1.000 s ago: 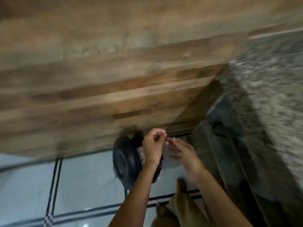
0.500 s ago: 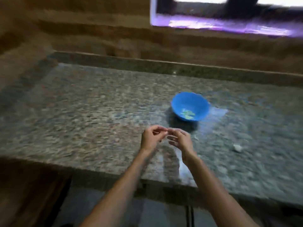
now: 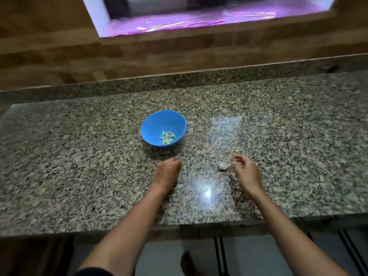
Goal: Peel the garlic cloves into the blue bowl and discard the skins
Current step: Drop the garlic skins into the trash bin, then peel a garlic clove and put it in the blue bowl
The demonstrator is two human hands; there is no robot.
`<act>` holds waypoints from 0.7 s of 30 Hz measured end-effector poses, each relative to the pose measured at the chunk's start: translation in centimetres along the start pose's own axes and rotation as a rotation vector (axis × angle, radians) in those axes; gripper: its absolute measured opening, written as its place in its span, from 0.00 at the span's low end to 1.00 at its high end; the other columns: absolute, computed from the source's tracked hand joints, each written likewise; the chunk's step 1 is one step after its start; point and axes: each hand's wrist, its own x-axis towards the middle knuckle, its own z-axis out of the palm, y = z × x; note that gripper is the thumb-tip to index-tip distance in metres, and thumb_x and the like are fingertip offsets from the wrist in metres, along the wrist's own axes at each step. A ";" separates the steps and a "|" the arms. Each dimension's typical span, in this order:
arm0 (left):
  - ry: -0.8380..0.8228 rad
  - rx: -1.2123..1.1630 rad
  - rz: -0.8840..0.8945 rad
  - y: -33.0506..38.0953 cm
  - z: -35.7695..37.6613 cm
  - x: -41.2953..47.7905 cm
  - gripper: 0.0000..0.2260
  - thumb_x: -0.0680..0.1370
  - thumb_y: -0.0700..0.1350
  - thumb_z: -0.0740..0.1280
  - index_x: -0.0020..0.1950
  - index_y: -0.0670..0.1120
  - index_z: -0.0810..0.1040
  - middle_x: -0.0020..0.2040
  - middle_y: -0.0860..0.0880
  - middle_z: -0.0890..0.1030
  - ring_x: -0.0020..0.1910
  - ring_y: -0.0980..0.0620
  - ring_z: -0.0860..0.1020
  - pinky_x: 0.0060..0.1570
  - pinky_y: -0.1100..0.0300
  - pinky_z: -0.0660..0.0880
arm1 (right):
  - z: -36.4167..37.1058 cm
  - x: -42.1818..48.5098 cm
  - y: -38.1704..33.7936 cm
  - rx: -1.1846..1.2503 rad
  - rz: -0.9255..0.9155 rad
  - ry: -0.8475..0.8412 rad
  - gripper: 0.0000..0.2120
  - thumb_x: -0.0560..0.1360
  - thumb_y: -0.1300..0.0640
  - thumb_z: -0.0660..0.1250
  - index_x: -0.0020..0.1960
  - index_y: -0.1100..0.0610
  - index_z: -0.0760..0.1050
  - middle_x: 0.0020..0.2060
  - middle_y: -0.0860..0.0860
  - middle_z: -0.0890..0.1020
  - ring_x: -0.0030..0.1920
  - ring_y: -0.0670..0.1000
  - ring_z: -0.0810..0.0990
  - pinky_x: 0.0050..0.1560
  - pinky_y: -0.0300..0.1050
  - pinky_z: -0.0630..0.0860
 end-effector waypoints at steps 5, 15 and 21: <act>0.447 -0.331 -0.080 2.3 -4.8 4.8 0.07 0.77 0.36 0.65 0.51 0.38 0.82 0.46 0.44 0.82 0.45 0.49 0.79 0.47 0.58 0.73 | 0.8 1.4 1.0 -0.175 -0.071 -0.164 0.20 0.75 0.53 0.66 0.66 0.53 0.70 0.61 0.53 0.75 0.59 0.53 0.75 0.59 0.50 0.74; 0.267 -0.428 -0.133 1.4 -6.2 8.9 0.10 0.78 0.40 0.65 0.58 0.44 0.81 0.54 0.49 0.83 0.52 0.52 0.80 0.54 0.60 0.75 | 3.5 1.7 1.0 -0.014 -0.004 0.000 0.12 0.71 0.57 0.72 0.54 0.57 0.79 0.48 0.50 0.82 0.49 0.50 0.80 0.48 0.39 0.76; -0.388 -1.136 -0.269 8.4 -0.5 3.0 0.16 0.73 0.38 0.71 0.60 0.41 0.78 0.52 0.41 0.83 0.46 0.46 0.83 0.47 0.55 0.81 | 3.2 -0.1 -1.6 1.040 0.526 0.075 0.06 0.72 0.66 0.67 0.49 0.65 0.78 0.42 0.54 0.82 0.35 0.48 0.83 0.37 0.39 0.81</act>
